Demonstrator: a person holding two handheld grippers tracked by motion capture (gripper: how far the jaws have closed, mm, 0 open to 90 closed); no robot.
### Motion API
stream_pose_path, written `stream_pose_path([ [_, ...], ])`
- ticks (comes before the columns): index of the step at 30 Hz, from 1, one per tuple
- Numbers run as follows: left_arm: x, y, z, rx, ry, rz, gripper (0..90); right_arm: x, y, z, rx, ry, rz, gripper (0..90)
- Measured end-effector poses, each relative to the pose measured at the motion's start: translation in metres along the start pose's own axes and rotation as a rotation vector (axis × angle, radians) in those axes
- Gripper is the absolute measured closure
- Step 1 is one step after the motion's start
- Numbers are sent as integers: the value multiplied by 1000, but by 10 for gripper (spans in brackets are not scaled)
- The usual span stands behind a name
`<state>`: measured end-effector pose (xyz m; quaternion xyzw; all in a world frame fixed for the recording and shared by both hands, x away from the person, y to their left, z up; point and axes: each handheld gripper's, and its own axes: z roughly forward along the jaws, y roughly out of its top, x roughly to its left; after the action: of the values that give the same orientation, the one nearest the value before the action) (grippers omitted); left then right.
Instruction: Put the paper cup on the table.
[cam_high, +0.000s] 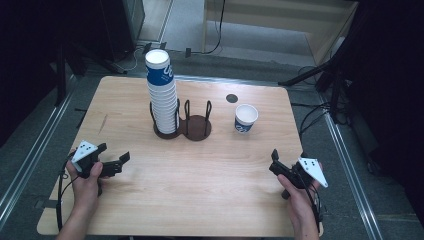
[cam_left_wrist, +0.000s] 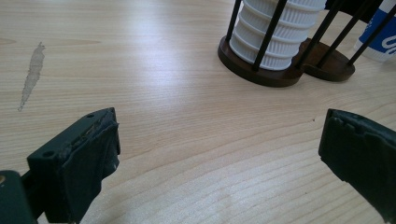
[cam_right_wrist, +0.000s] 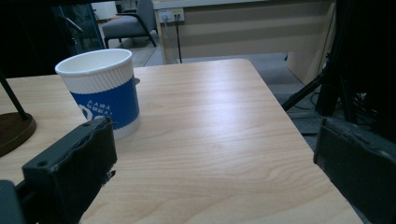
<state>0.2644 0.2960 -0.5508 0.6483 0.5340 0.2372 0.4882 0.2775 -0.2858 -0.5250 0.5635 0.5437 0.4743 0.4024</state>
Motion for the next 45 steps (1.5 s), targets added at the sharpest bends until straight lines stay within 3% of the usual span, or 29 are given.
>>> stream_pose_path([
  [15,-1,0,0,-1,0,9,0,-26,-13,-24,4,-41,18,0],
  [29,-2,0,0,-4,1,15,0,-29,-30,-46,11,-53,-71,0],
  [32,-2,0,0,-7,1,18,0,-28,-31,-49,-10,-62,-93,1],
  [35,-2,-1,0,-2,-2,20,0,-27,-32,-52,-16,-72,-118,50],
  [36,-3,-1,-1,-1,-3,27,0,-25,-33,-54,9,-90,-156,96],
  [37,-3,-1,-1,-1,-3,27,0,-25,-33,-54,9,-90,-156,96],
  [38,-3,-1,0,0,-2,28,0,-25,-32,-53,79,-97,-173,137],
  [39,-3,-1,0,0,-2,28,0,-25,-32,-53,79,-97,-173,137],
  [41,-3,-1,0,0,-2,23,0,-27,-31,-50,163,-120,-167,134],
  [45,-3,-1,0,1,-2,28,0,-26,-31,-49,192,-139,-160,136],
])
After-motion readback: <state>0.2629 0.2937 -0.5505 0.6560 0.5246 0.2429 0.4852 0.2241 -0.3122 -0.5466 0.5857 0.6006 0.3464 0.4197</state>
